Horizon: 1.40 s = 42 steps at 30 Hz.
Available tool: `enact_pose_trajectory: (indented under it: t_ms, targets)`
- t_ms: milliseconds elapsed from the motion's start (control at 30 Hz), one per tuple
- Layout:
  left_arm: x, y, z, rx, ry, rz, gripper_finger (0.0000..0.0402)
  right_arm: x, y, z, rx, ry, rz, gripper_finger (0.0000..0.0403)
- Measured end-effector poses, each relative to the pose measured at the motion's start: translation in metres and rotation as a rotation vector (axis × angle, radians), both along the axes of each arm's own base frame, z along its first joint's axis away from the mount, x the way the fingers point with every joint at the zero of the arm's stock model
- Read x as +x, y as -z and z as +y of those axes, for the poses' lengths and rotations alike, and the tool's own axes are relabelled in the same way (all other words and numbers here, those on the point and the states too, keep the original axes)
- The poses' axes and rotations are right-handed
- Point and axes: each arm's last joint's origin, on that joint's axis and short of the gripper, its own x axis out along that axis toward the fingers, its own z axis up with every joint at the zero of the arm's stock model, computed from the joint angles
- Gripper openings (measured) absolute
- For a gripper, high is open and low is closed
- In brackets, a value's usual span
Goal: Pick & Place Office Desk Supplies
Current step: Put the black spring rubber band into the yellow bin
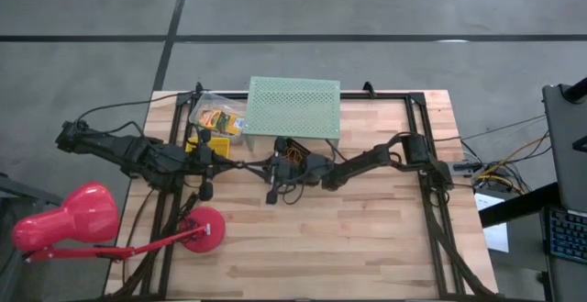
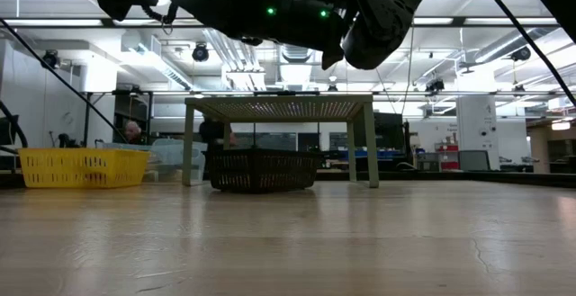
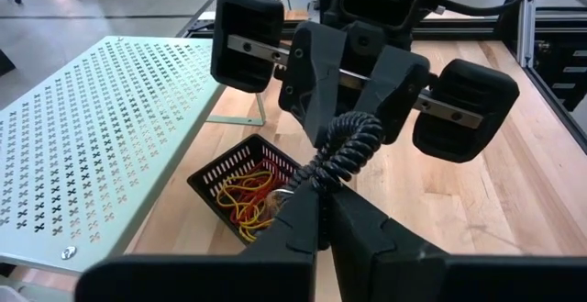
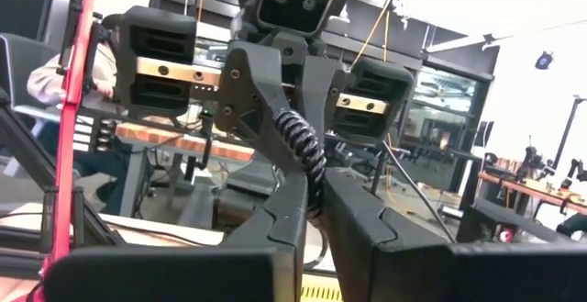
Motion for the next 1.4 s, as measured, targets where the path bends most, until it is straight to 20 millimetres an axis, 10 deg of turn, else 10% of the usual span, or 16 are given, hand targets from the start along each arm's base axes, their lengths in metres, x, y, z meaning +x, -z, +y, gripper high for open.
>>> enact_pose_trajectory:
  t_ms: [1100, 1400]
  targets:
    - [0.000, 0.000, 0.000, -0.011, -0.007, -0.002, 0.0016, 0.000, 0.001, 0.004, 0.115, -0.041, -0.001, 0.0183]
    - [-0.012, -0.001, 0.009, -0.165, -0.355, 0.023, 0.0016, 0.001, 0.007, 0.005, 0.068, -0.019, 0.059, 0.0183]
